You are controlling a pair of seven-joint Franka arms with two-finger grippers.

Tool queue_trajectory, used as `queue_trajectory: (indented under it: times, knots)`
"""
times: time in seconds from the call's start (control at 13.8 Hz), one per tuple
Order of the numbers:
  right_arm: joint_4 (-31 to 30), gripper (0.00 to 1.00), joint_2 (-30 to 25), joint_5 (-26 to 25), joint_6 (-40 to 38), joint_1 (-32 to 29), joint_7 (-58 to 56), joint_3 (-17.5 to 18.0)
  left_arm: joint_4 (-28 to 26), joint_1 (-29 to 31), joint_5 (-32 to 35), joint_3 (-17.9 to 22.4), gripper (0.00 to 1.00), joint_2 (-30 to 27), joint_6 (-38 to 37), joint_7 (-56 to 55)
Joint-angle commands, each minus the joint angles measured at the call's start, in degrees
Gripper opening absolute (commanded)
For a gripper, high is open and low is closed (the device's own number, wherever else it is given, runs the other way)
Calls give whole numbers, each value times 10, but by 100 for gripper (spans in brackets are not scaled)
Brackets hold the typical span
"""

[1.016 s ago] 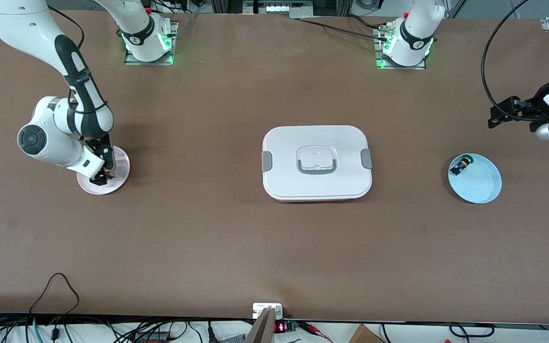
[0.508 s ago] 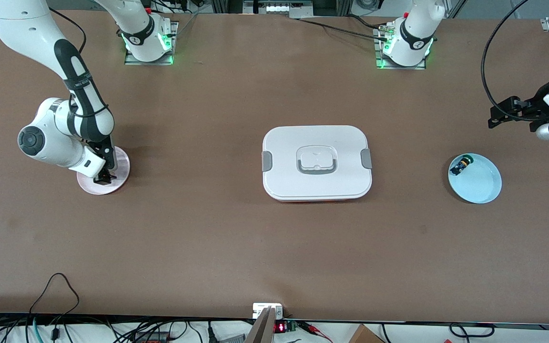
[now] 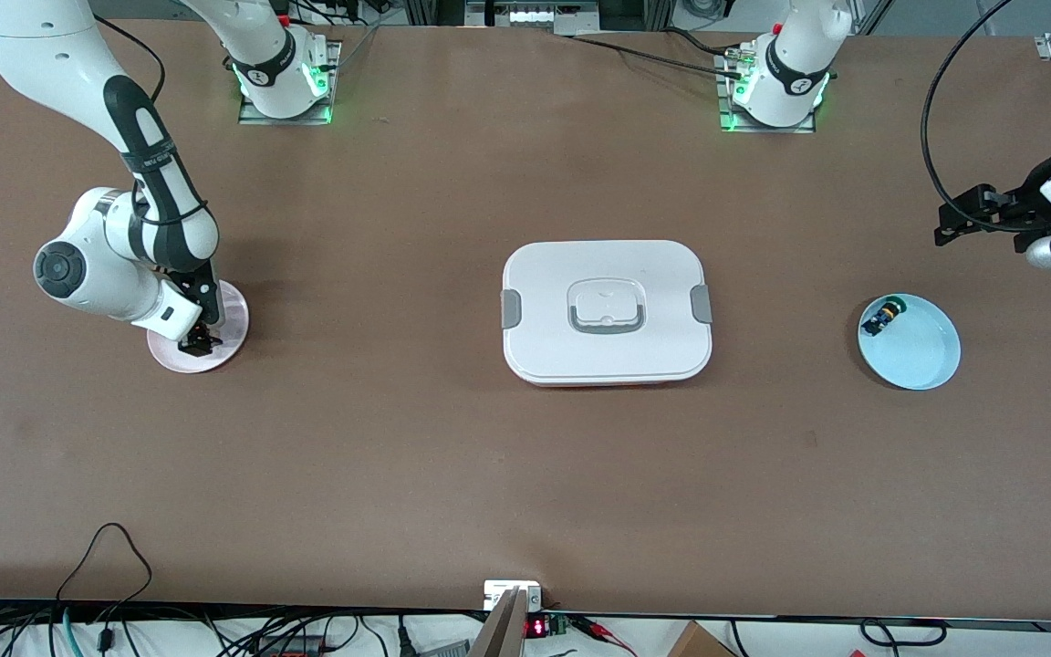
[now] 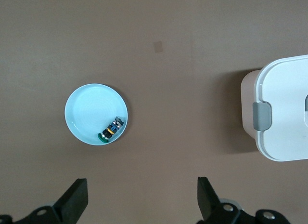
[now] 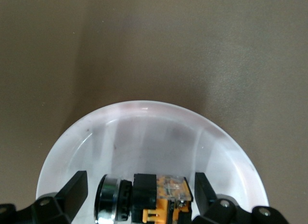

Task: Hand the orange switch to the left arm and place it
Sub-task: 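Close the right gripper on the orange switch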

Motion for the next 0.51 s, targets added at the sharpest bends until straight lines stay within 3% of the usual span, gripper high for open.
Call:
queue_trajectory:
  times: [0.0,0.44]
  knots:
    - [1,98,-2,10,5,-6,-19,6,-2,-3,12,0,100,-8,-5,-4]
    - [1,98,-1,10,13,-7,-27,5,-2,-3,11,0,100,-8,-5,-4]
